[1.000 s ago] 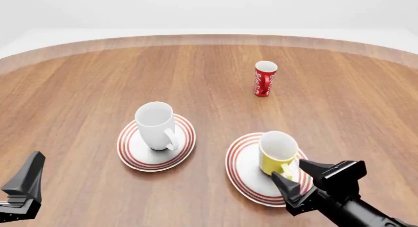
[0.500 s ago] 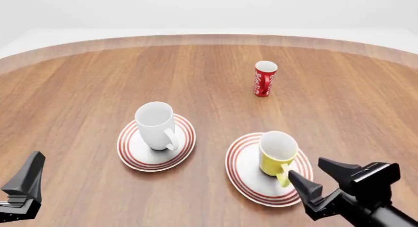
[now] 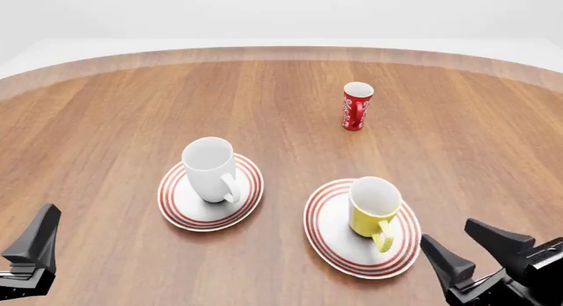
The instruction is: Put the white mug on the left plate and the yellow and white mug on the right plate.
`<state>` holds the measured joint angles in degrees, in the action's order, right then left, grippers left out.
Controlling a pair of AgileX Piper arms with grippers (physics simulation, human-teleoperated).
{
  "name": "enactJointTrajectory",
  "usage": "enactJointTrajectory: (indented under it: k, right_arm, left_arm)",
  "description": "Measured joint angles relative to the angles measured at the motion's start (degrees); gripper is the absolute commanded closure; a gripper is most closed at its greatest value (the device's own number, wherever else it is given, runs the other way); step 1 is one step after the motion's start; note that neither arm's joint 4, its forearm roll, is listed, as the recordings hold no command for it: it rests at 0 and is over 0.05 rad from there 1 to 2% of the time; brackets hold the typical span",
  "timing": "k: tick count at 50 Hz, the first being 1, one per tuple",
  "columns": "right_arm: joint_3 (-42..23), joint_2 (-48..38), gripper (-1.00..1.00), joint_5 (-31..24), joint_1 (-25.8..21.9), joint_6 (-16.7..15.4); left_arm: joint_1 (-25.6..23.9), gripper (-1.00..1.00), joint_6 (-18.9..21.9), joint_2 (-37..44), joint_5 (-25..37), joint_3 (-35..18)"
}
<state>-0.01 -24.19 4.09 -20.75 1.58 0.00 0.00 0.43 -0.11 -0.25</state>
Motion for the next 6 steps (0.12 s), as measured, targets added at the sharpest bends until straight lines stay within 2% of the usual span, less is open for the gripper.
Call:
enactJointTrajectory:
  k: [6]
  right_arm:
    - [0.0, 5.2, -1.00, -4.1, 1.4, -0.1]
  left_arm:
    - [0.0, -1.00, 0.0, 0.0, 0.0, 0.0]
